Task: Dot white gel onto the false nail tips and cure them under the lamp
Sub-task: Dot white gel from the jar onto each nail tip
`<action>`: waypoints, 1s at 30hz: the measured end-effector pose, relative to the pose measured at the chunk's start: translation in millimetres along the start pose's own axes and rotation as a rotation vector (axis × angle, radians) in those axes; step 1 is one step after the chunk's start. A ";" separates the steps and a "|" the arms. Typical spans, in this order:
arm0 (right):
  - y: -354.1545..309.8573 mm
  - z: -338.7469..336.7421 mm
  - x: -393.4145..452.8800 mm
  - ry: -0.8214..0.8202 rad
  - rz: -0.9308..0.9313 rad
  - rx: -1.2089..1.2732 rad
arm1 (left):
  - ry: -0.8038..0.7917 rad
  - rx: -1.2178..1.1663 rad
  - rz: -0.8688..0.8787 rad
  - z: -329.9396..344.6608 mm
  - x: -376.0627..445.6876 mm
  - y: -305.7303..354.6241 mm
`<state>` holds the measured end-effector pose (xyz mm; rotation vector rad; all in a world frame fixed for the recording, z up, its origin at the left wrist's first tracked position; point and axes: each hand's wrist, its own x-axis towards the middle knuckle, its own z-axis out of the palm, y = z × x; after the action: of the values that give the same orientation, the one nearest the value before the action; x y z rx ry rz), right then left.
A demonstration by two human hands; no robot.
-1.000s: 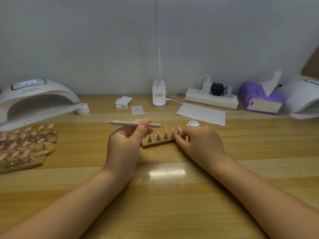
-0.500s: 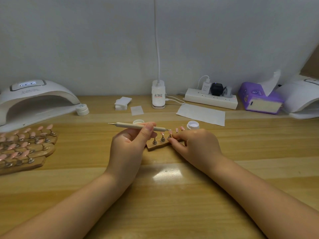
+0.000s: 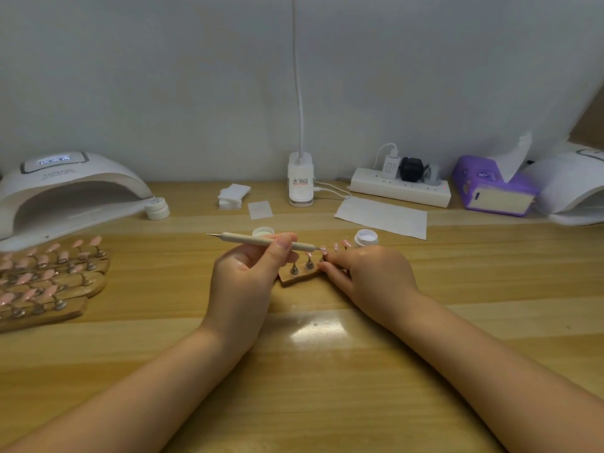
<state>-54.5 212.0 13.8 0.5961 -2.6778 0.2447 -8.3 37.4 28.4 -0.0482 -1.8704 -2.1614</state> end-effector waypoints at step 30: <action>-6.7 -9.0 -7.5 0.249 -0.075 0.202 | 0.089 -0.328 -0.341 8.8 -2.8 8.6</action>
<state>-42.3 211.0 19.5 0.6766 -2.4029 0.5370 -5.0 45.5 37.6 0.3172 -1.5479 -2.6307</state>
